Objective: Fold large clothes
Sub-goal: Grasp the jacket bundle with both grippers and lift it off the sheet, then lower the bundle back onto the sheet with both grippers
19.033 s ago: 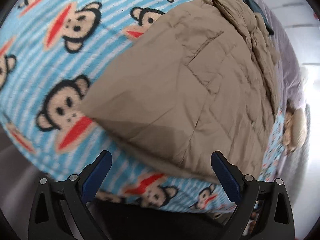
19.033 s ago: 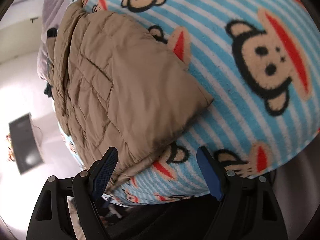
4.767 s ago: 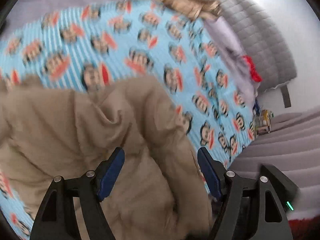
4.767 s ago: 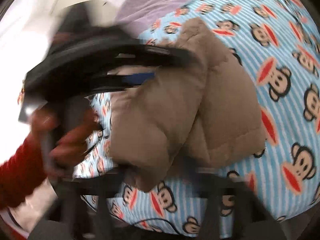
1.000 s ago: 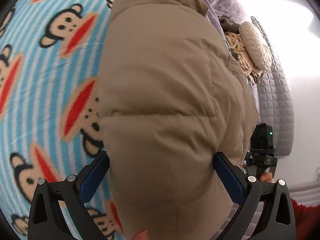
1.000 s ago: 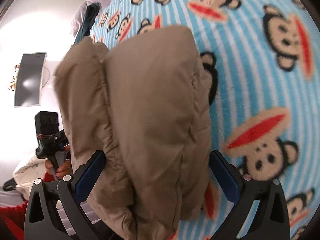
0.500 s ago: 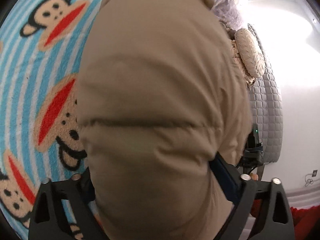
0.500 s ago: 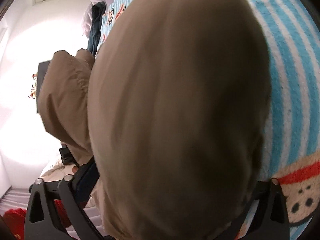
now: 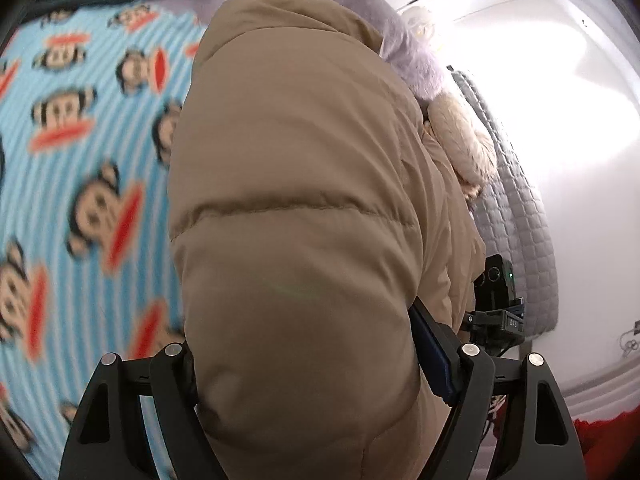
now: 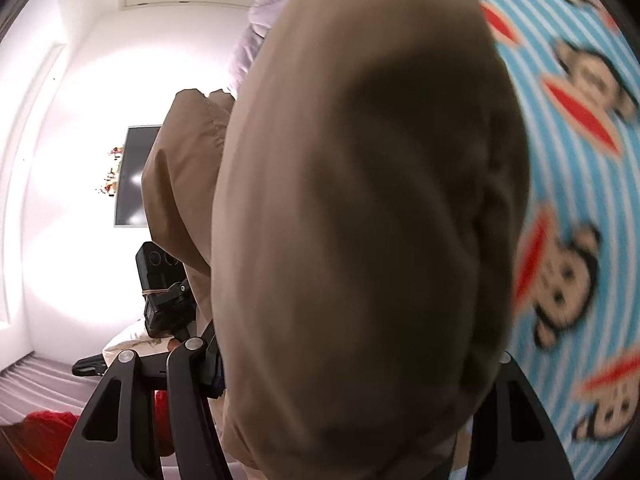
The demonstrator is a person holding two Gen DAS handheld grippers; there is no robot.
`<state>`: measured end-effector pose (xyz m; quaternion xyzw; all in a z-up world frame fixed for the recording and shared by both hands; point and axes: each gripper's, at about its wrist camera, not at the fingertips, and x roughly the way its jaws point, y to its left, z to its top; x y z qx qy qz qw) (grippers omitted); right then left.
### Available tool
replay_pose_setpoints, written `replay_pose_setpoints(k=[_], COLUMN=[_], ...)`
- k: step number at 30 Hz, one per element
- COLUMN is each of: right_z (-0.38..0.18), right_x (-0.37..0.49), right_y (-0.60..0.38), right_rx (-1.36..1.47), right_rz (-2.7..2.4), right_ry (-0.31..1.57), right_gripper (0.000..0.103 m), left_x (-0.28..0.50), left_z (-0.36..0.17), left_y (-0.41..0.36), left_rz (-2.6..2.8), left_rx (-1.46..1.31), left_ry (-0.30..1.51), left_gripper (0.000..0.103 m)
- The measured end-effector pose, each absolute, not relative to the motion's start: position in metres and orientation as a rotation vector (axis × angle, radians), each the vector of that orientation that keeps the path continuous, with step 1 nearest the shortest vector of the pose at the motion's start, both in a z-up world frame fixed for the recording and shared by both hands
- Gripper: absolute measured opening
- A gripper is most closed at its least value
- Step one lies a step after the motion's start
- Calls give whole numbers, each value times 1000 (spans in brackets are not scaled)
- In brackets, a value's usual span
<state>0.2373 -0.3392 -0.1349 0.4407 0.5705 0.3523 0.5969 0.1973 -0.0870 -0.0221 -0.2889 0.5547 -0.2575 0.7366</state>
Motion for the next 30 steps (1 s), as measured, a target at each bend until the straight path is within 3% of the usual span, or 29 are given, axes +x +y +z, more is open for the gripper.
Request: replay_pose_setpoints(k=[4, 9, 15, 21, 24, 25, 27, 28, 29, 30], right_z=[-151, -192, -225, -220, -195, -184, -158, -146, -133, -121], right_x=[275, 308, 310, 292, 277, 268, 248, 240, 236, 236], right_y=[-310, -279, -271, -270, -280, -289, -309, -319, -330, -339], right_rx=[1018, 983, 1001, 999, 937, 908, 842, 825, 810, 801], right_rz=[825, 793, 800, 738, 686, 654, 582, 570, 568, 572], right_ry=[1326, 1369, 1384, 1429, 1408, 1391, 1341, 1321, 1292, 1276], right_gripper=[66, 66, 80, 84, 84, 84, 84, 79, 62, 51], left_x=[241, 284, 285, 272, 262, 260, 261, 264, 271, 277], left_z=[-33, -82, -118, -98, -57, -44, -22, -14, -5, 1], left_y=[-63, -41, -20, -28, -30, -30, -27, -32, -38, -44], left_rz=[-508, -430, -433, -346, -289, -285, -295, -300, -319, -345], left_rx=[-595, -613, -668, -528, -396, -359, -299, -283, -274, -270], left_ry=[1208, 1254, 1238, 1246, 1192, 1164, 1124, 1105, 1081, 1068], left_gripper=[82, 85, 97, 97, 93, 82, 73, 73, 73, 73])
